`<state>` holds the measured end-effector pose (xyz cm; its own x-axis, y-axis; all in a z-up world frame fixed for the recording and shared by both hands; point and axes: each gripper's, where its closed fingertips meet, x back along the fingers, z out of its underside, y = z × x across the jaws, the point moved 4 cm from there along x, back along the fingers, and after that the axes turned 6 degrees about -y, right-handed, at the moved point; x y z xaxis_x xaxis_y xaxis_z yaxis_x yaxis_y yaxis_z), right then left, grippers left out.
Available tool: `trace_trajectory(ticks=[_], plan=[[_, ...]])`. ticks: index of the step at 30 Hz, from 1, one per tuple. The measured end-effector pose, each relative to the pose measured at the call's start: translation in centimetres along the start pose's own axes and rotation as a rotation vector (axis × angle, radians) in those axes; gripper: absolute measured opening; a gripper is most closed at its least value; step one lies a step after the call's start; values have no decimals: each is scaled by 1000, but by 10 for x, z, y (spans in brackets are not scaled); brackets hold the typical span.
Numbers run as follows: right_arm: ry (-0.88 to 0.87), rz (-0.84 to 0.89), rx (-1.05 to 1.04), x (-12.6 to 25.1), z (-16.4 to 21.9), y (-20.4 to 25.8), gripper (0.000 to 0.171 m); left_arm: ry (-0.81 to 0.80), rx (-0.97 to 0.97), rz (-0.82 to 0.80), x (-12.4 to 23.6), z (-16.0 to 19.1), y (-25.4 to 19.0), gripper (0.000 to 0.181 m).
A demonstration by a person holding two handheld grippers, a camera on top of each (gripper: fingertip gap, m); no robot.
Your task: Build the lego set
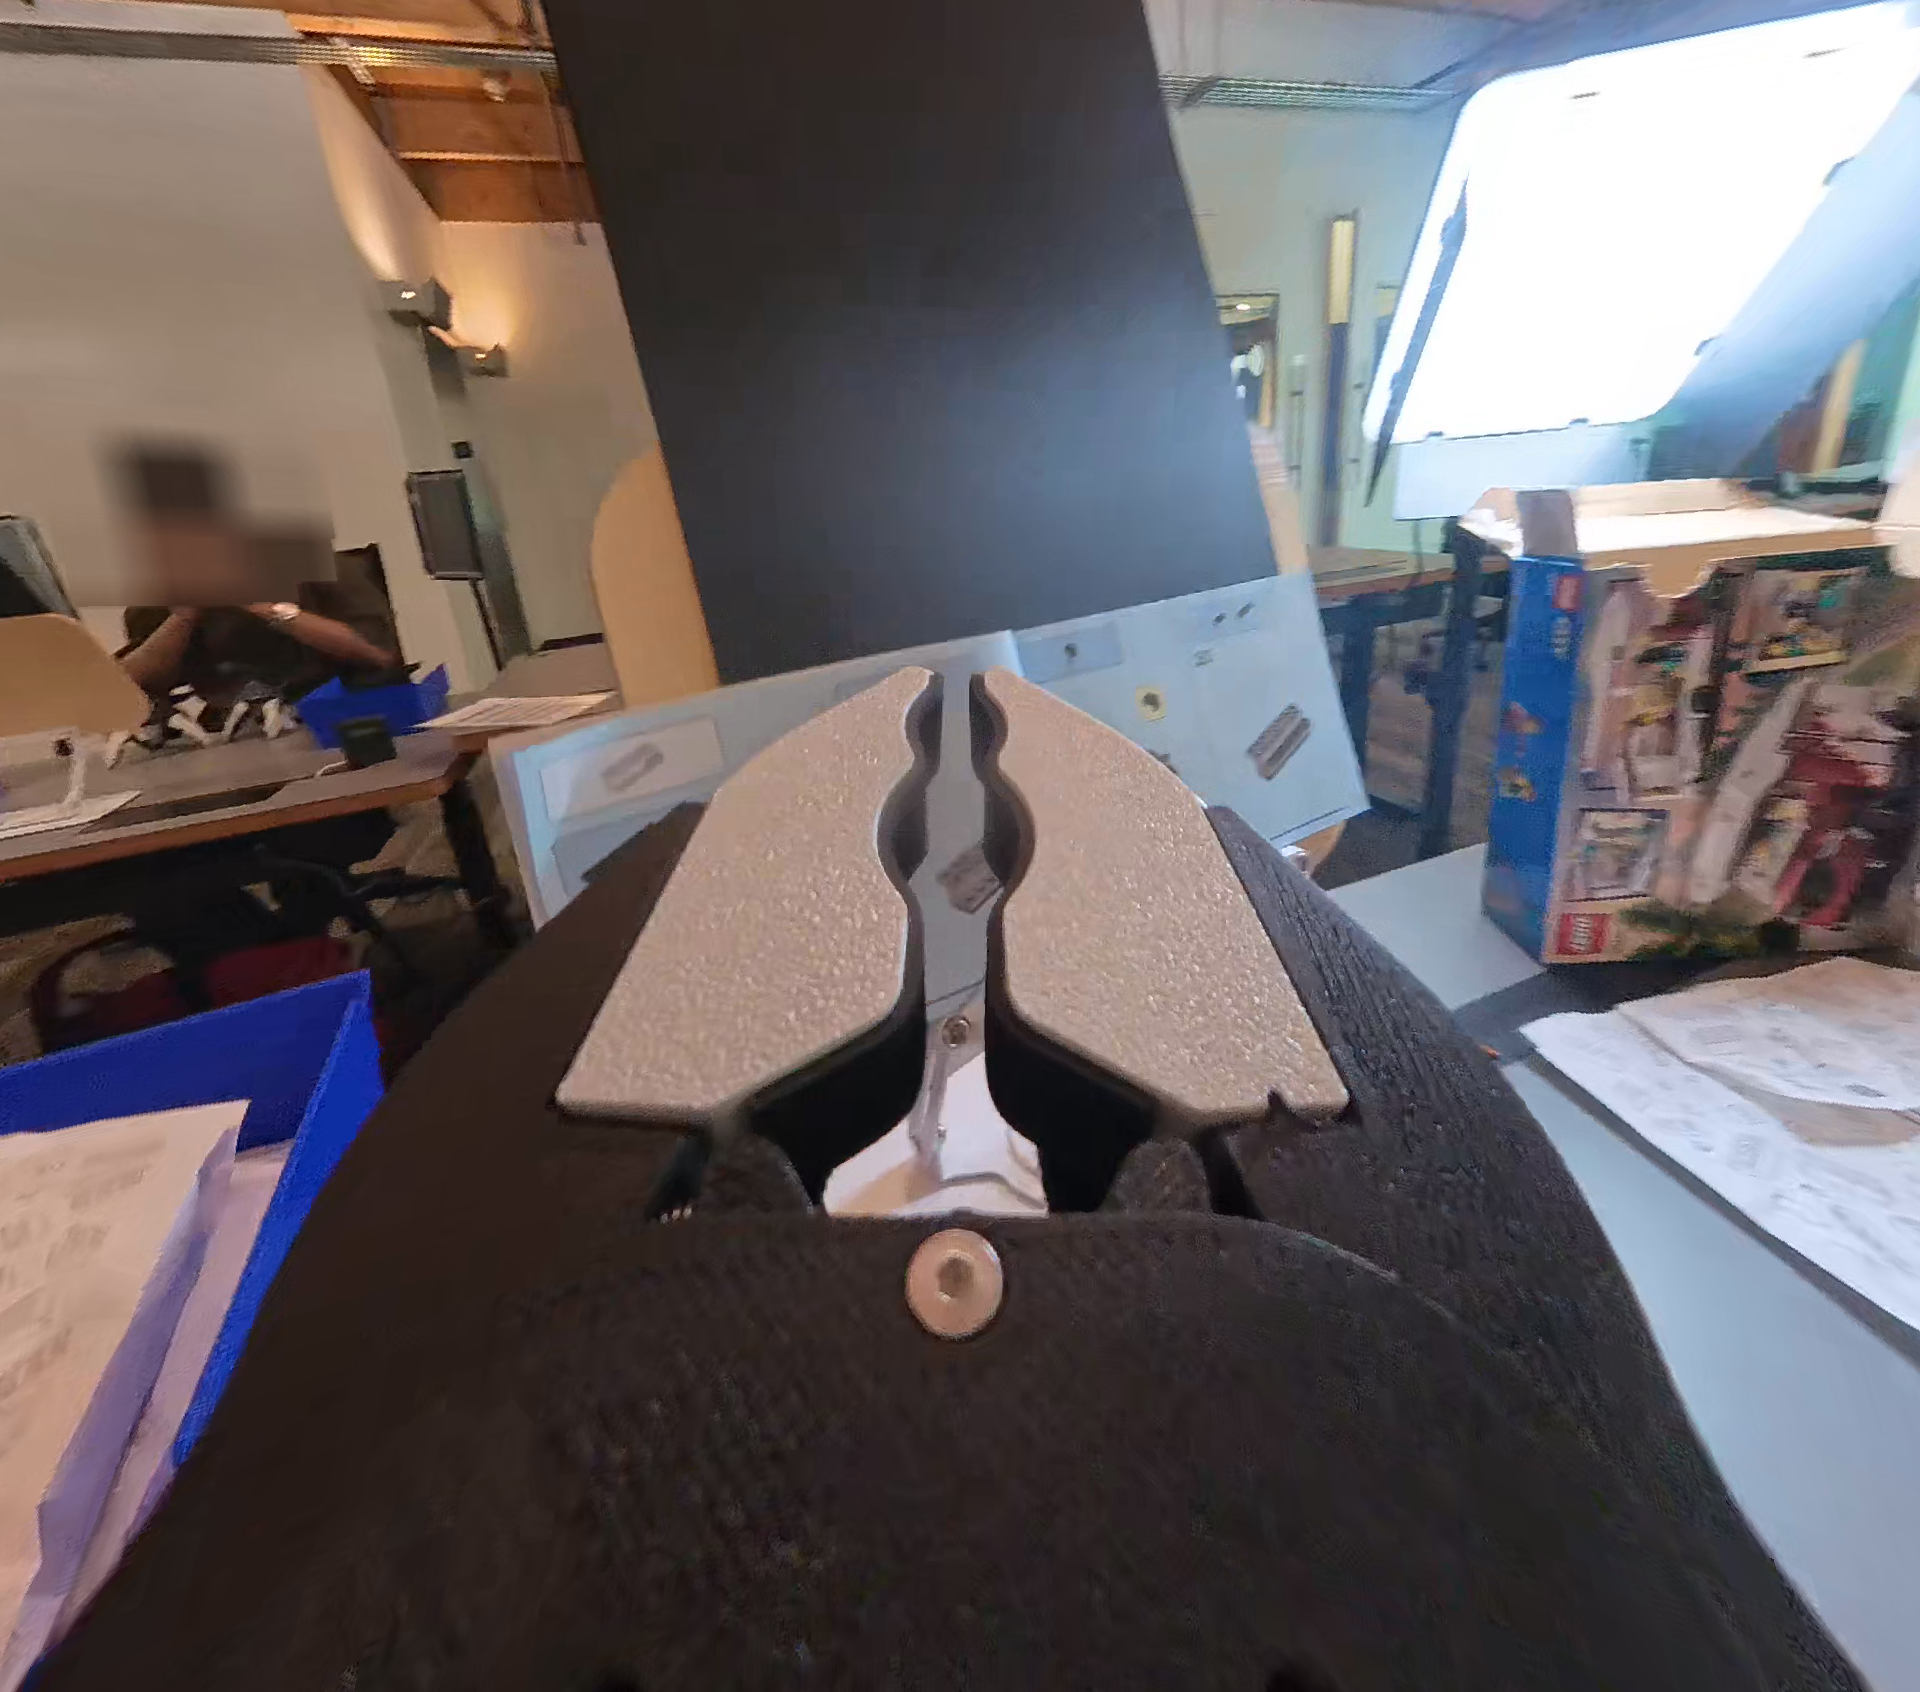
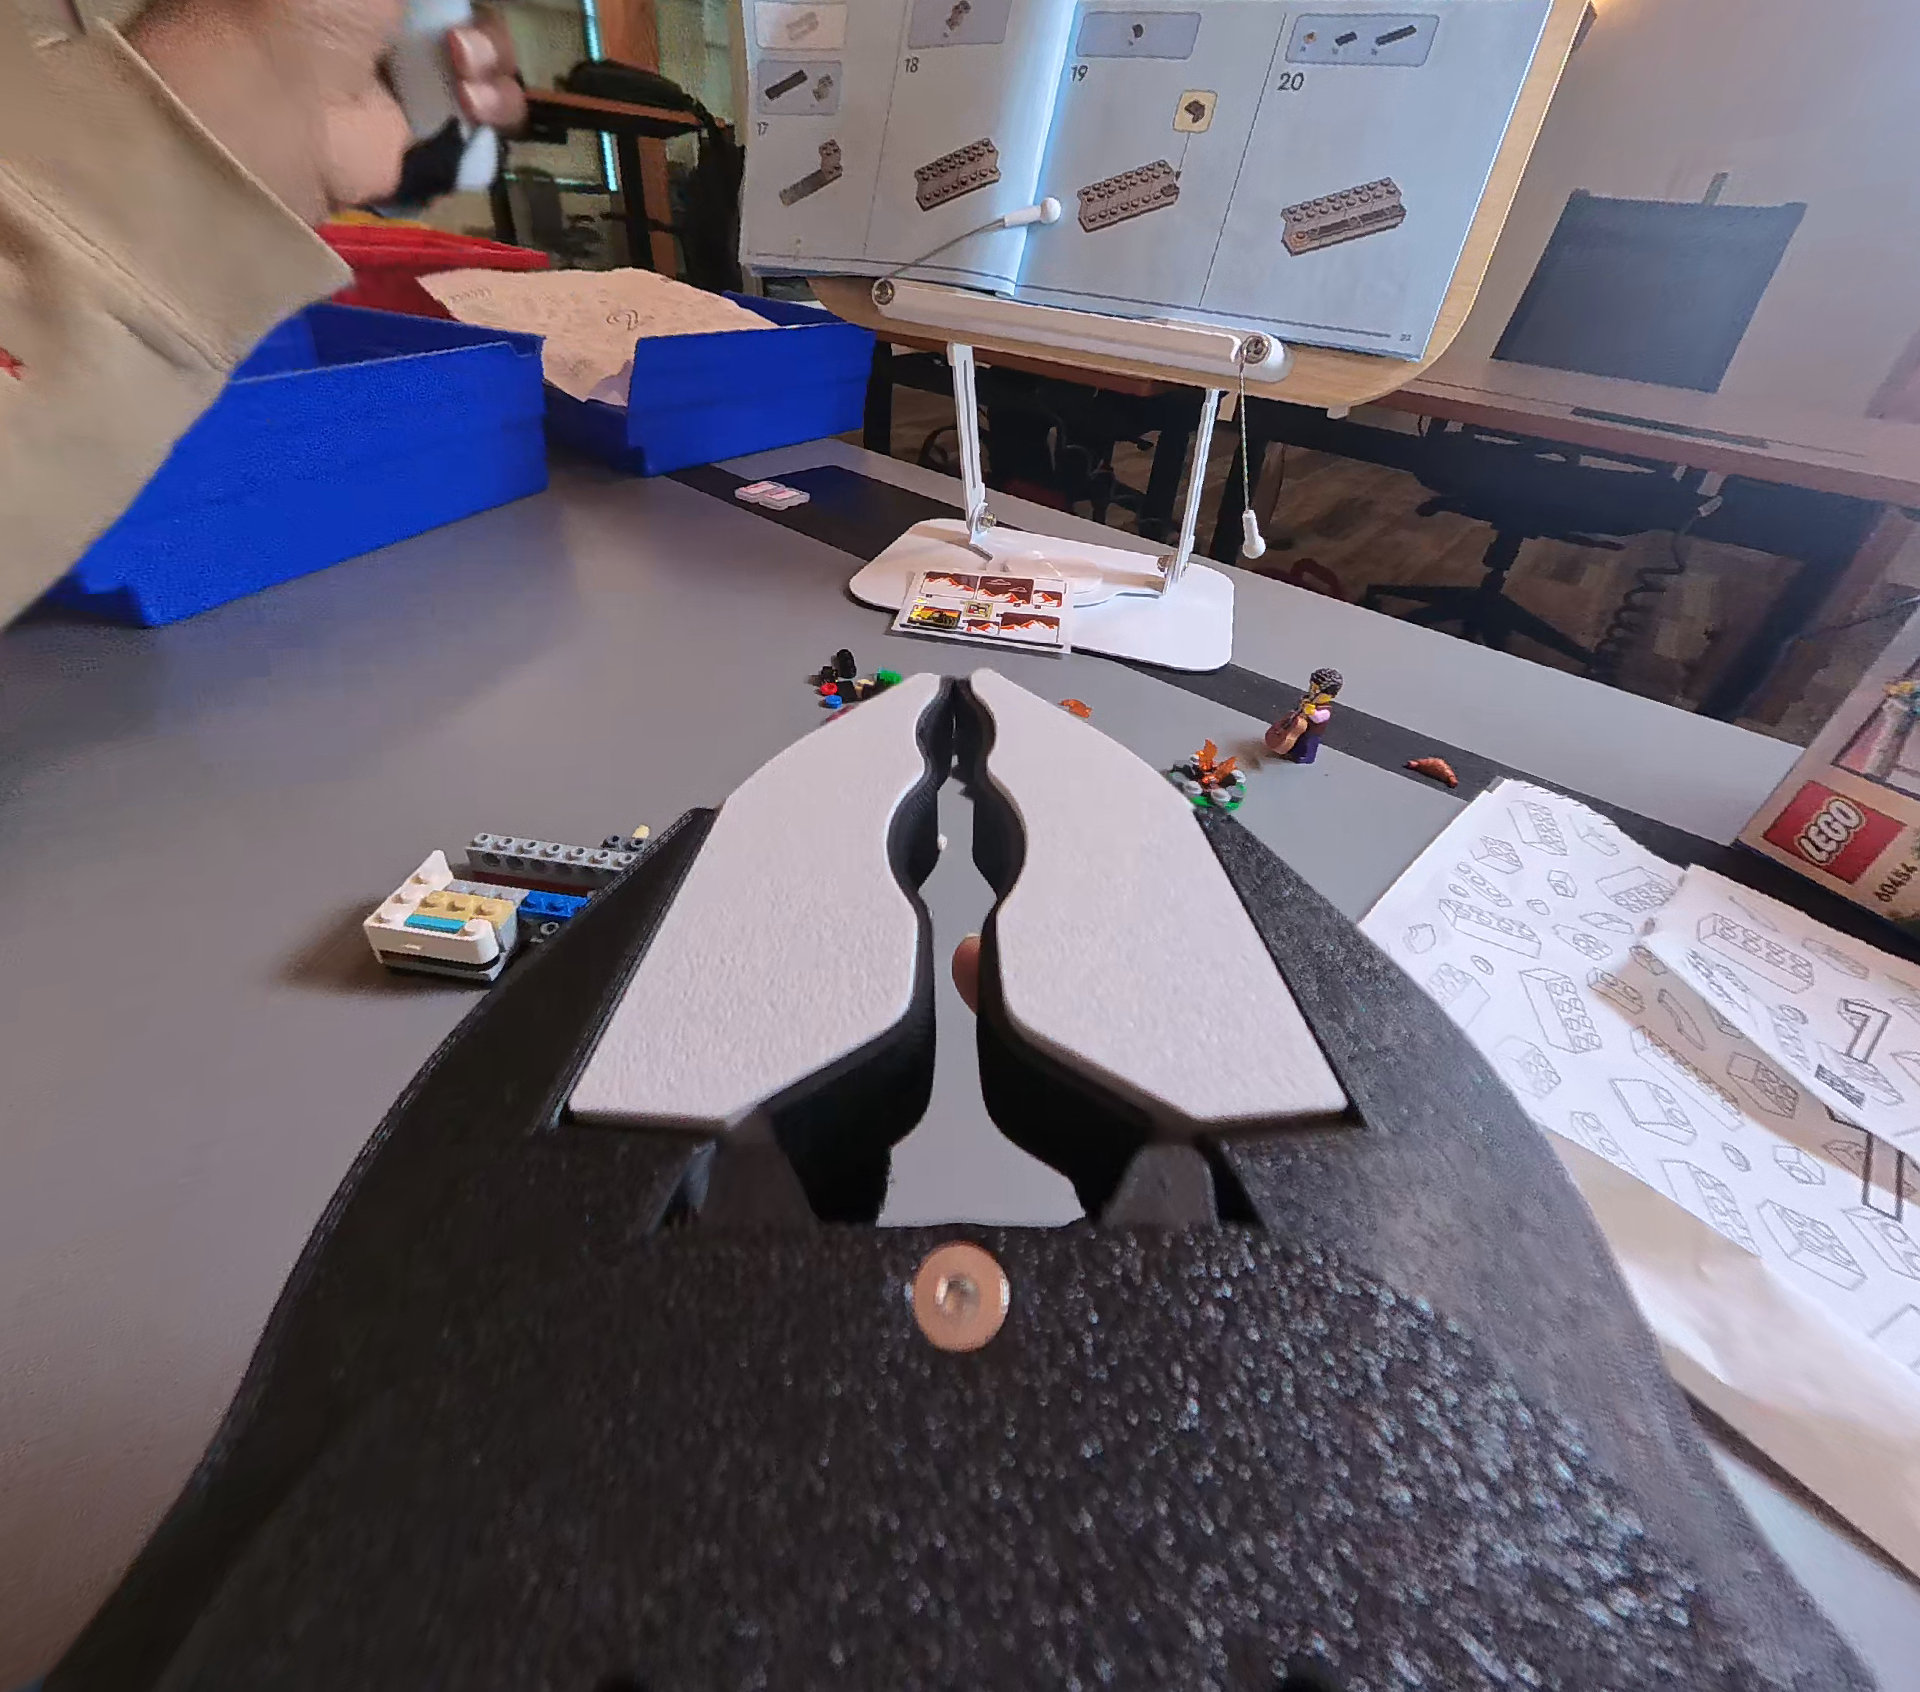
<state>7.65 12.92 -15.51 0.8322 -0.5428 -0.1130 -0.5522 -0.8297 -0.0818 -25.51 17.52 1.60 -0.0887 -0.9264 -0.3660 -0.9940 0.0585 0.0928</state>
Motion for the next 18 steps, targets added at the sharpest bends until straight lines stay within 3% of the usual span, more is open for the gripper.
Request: trace_trajectory(ticks=[4,7,12,15,18], plan=[[-11,-8,-12,2,-6,0,0,76,-42,83,33,-43,25,7],[-12,-23,-22,2,-8,1,0,283,-180,43,63,-37,85,8],[-22,-26,-25,2,-14,-1,0,848,-213,28,134,50,193,12],[-47,-19,-21,4,-19,-2,0,1142,-178,36,177,116,225,19],[-94,-12,-18,7,-26,-3,2,1326,-297,30,200,163,247,24]])
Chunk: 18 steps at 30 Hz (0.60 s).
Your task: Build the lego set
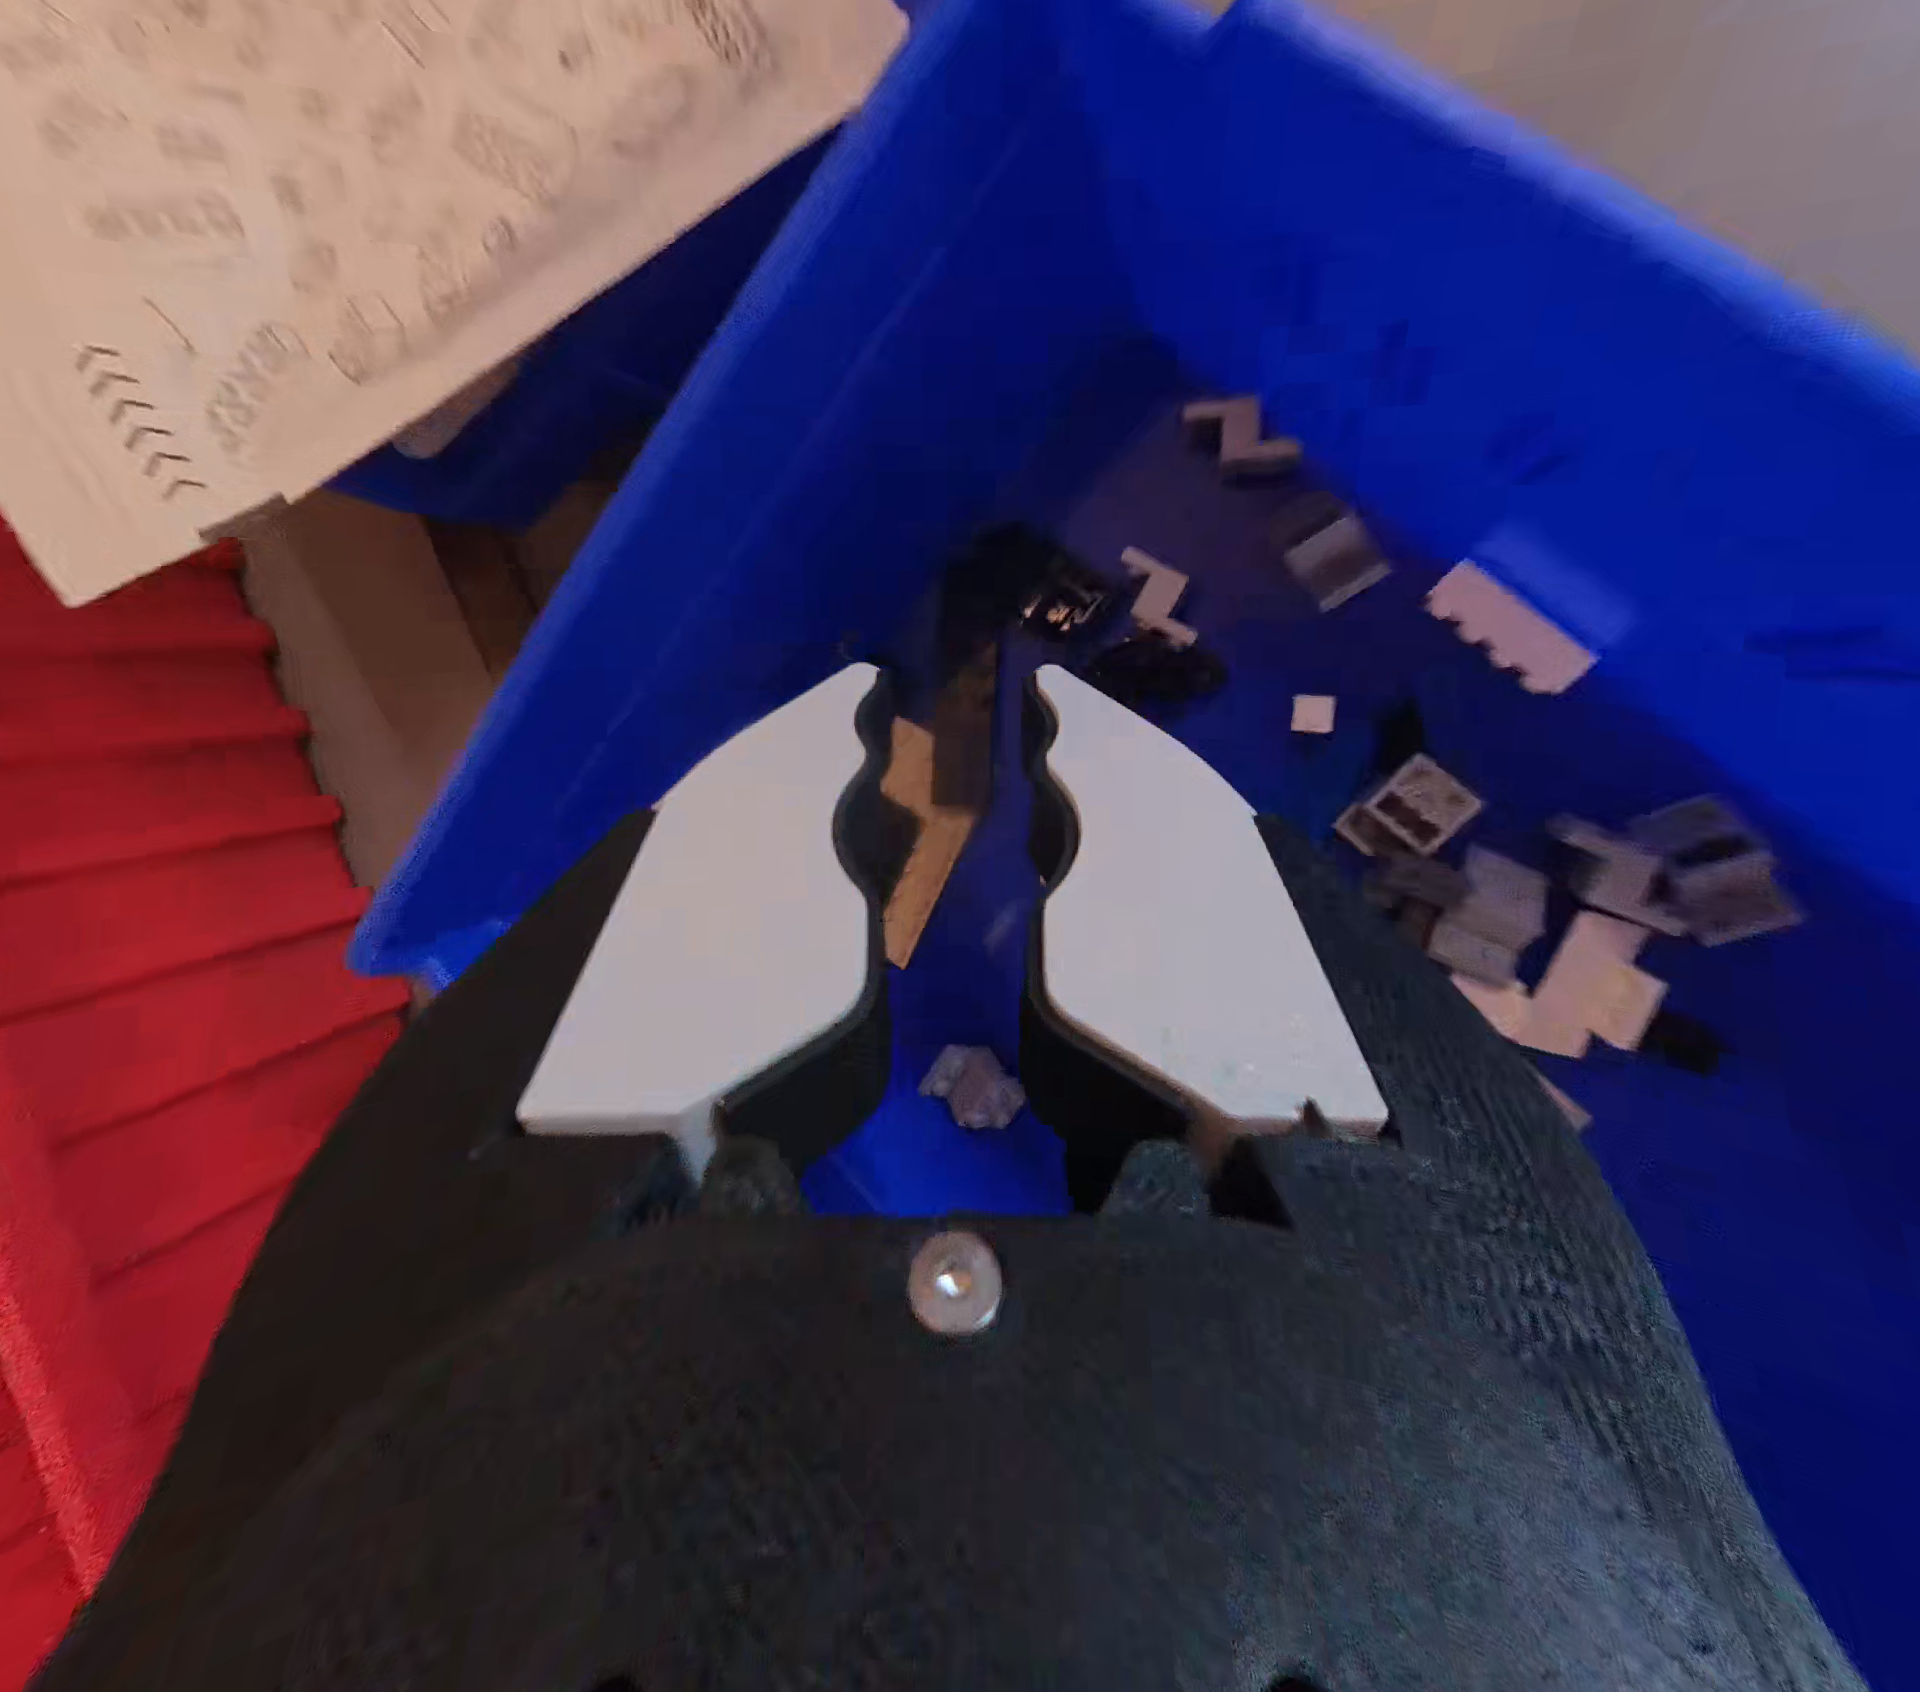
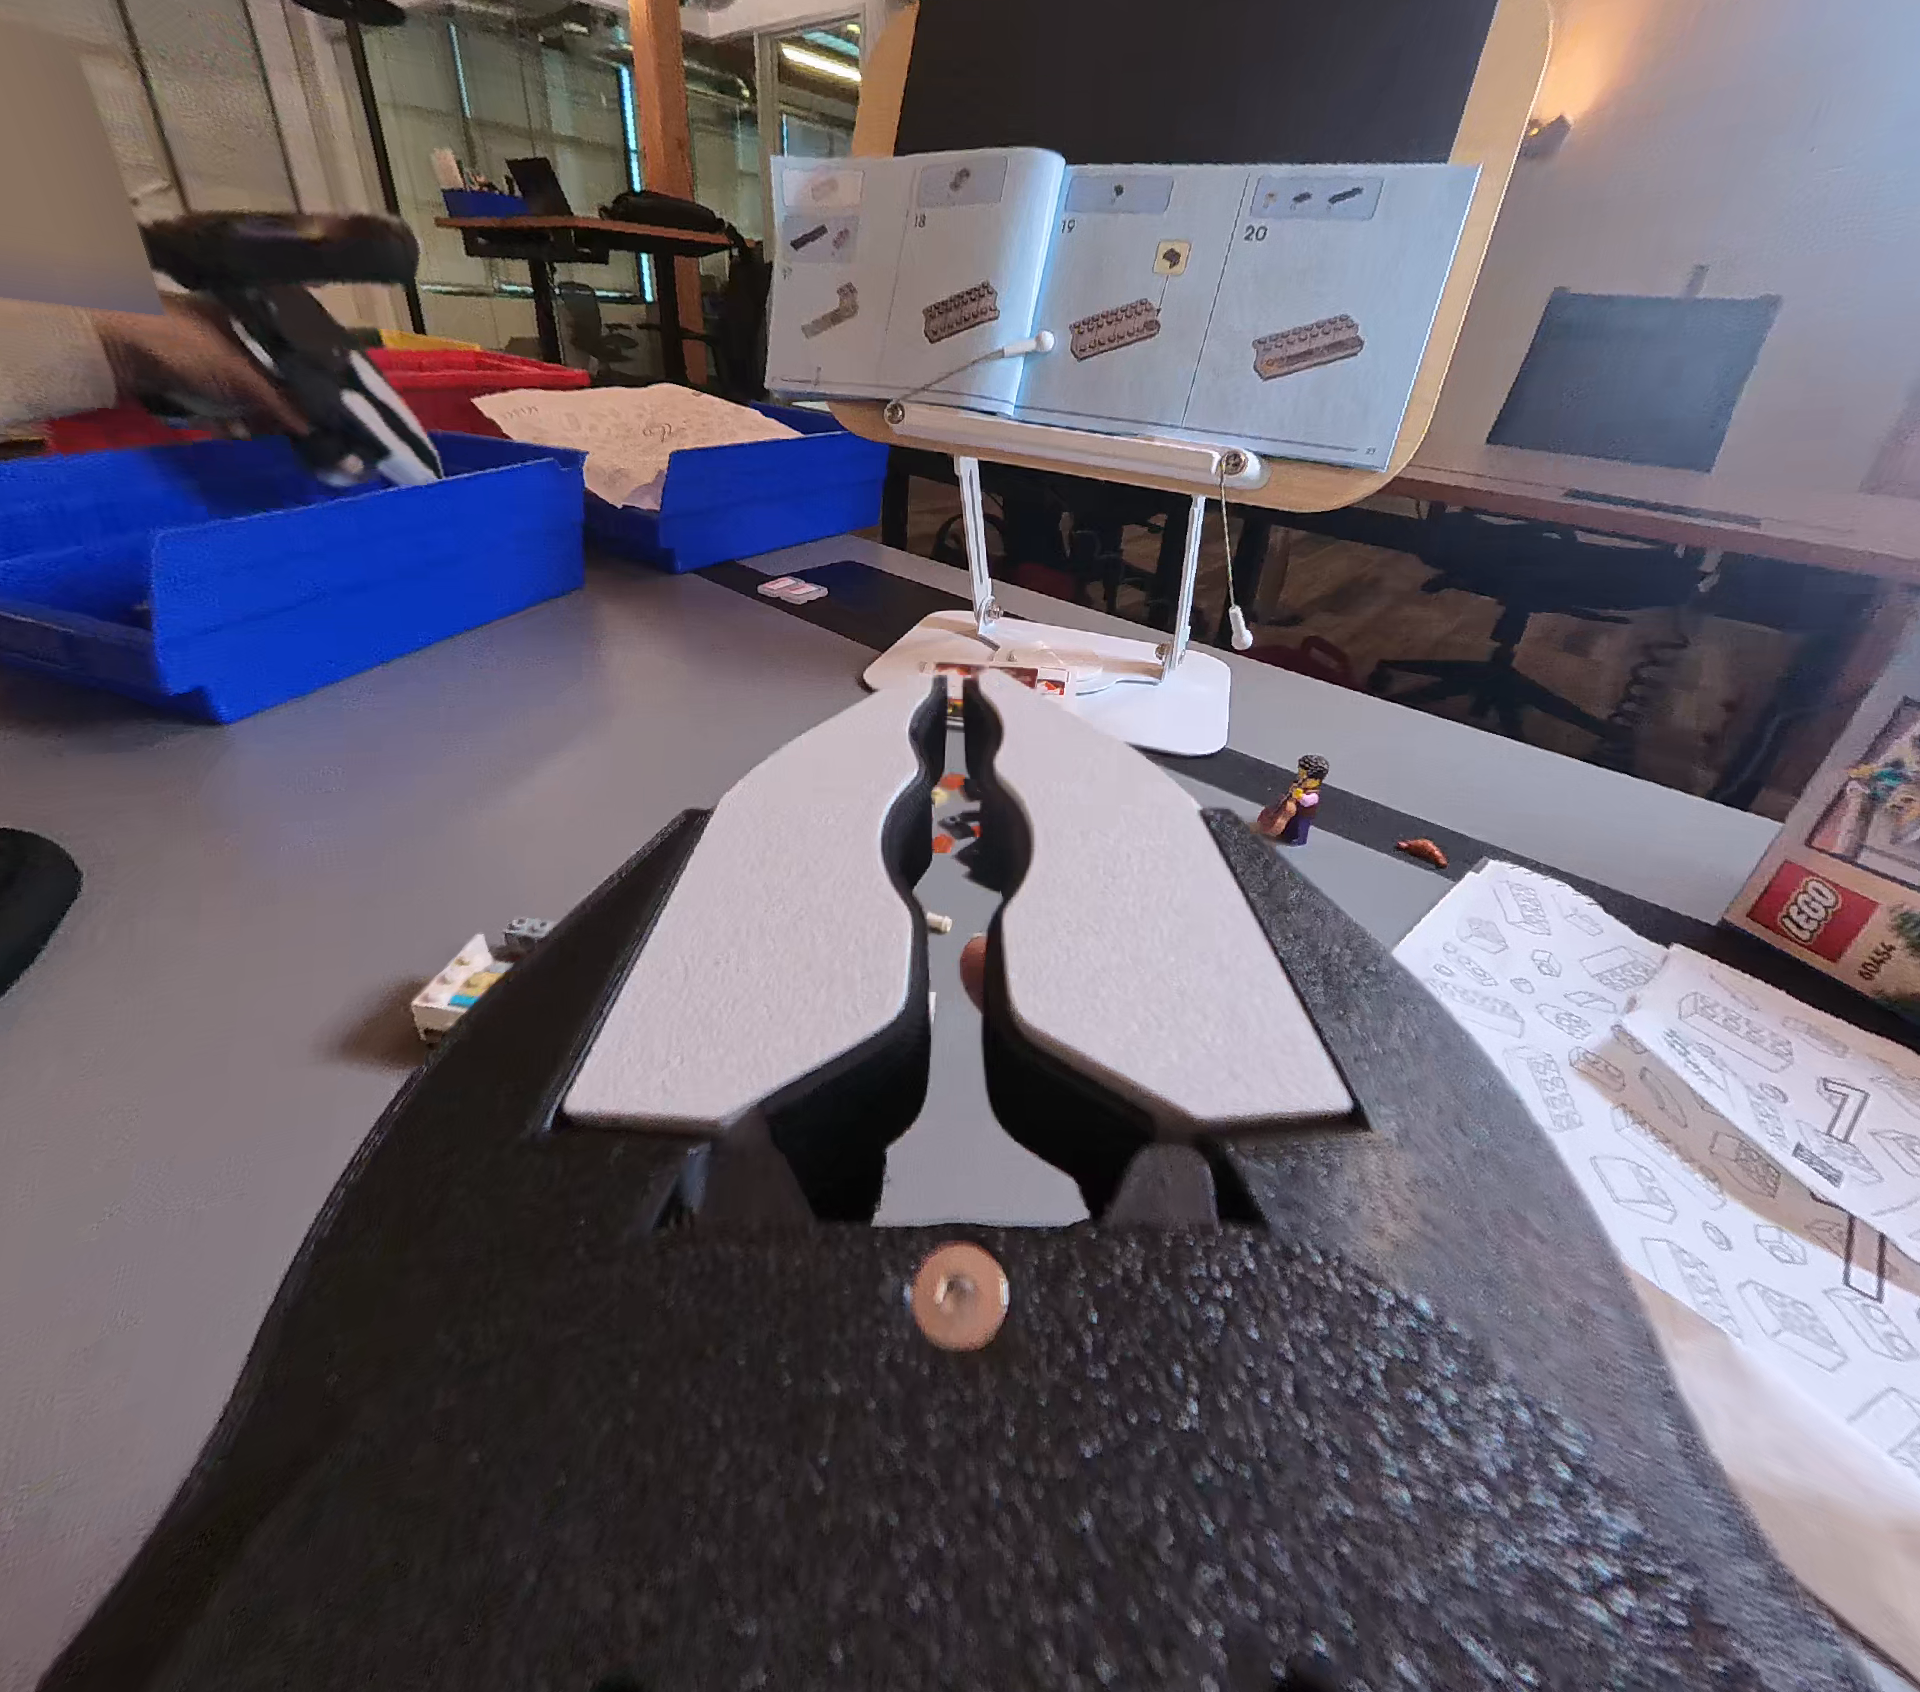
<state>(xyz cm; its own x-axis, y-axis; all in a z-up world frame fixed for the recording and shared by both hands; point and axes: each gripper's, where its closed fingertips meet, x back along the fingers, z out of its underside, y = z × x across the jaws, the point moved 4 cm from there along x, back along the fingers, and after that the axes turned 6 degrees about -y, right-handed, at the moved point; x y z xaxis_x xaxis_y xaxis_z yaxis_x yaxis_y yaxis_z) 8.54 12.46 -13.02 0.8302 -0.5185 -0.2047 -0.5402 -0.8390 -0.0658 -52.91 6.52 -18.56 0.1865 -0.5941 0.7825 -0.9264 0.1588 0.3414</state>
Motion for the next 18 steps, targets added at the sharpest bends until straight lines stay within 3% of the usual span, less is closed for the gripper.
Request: trace_trajectory(ticks=[8,9,15,18], plan=[[1,39,28,3,1,-8,6,220,69,131,-48,34,-3,31],[10,38,16,3,3,-9,6,232,58,127,-50,36,-3,25],[50,16,-14,0,15,-6,5,248,32,79,-46,37,3,18],[58,6,-5,0,17,-4,5,179,5,14,-21,26,11,17]])
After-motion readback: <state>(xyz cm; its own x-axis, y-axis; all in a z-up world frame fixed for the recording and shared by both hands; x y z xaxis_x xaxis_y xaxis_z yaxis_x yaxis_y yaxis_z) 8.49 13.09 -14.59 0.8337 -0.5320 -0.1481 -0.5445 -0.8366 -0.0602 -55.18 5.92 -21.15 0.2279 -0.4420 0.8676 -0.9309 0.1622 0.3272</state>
